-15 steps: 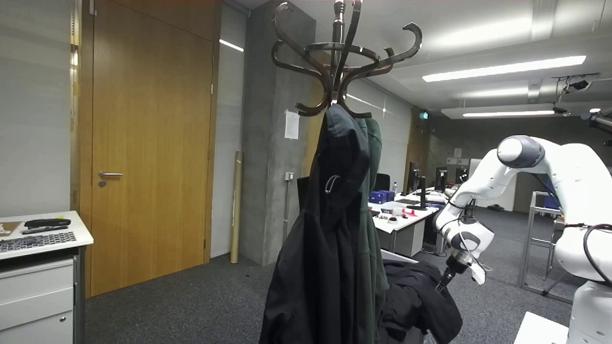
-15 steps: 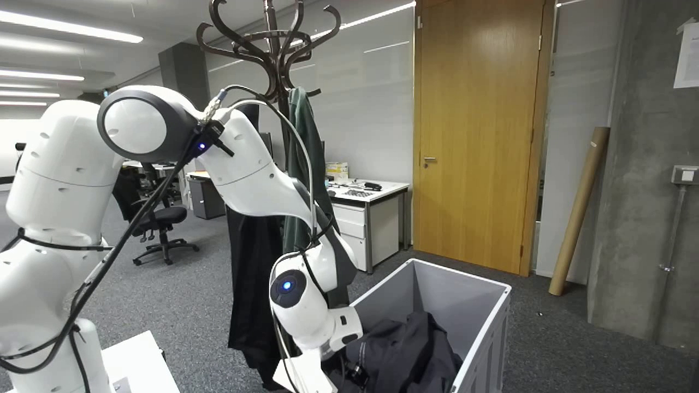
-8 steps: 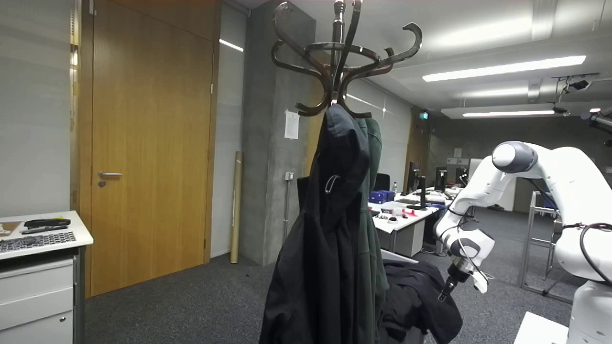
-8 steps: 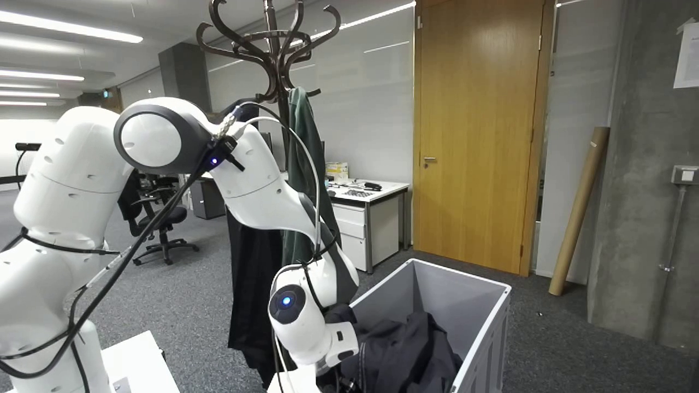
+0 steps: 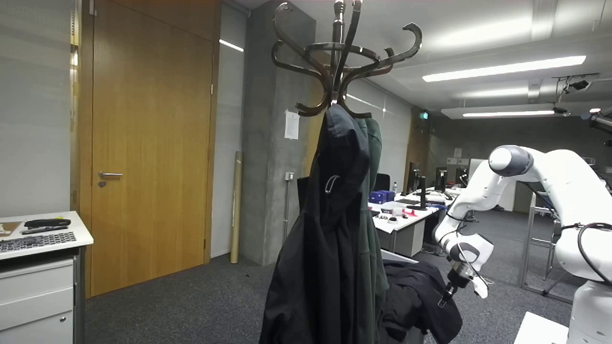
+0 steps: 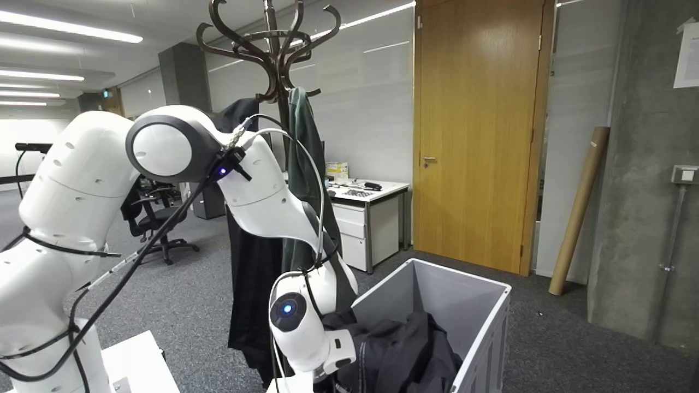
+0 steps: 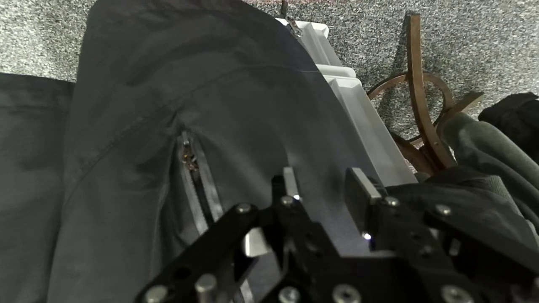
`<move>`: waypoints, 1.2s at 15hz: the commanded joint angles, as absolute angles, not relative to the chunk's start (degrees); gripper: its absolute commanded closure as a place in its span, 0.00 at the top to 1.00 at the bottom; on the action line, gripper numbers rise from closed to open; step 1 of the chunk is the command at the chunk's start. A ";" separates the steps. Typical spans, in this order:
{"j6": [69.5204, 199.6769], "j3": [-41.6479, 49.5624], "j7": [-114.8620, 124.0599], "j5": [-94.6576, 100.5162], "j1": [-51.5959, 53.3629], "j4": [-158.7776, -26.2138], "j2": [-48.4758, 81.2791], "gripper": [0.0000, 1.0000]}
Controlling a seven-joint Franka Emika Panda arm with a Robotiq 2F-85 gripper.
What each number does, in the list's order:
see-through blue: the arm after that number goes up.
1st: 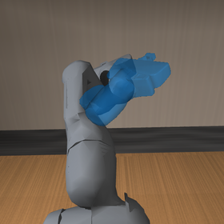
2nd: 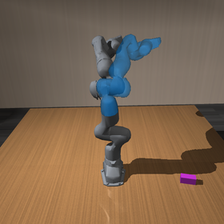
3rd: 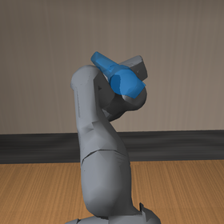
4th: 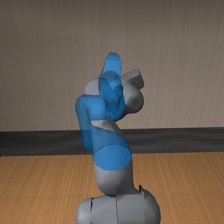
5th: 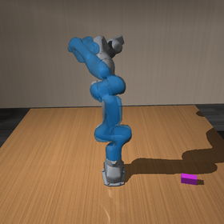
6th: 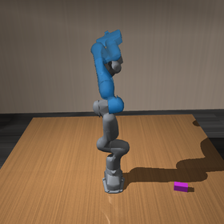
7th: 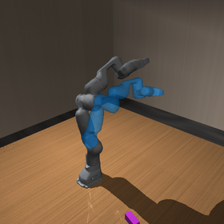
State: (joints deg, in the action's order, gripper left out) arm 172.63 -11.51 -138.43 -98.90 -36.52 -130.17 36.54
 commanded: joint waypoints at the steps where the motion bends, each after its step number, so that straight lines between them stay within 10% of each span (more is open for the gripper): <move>1: 173.23 -11.68 -139.00 -99.72 -35.65 -128.07 37.35 0.56; 3: 172.78 -11.86 -139.75 -101.10 -35.15 -126.57 37.71 0.53; 8: 172.35 -12.17 -139.80 -102.69 -33.43 -123.97 38.34 0.89; 9: 172.38 -12.27 -139.03 -102.00 -33.15 -123.96 38.56 0.45; 11: 172.34 -12.29 -138.90 -101.67 -32.80 -123.70 39.06 0.51; 18: 172.35 -12.27 -138.58 -100.87 -32.04 -123.64 40.13 0.01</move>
State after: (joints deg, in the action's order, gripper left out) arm 172.63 -12.09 -138.39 -100.79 -32.23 -124.45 39.78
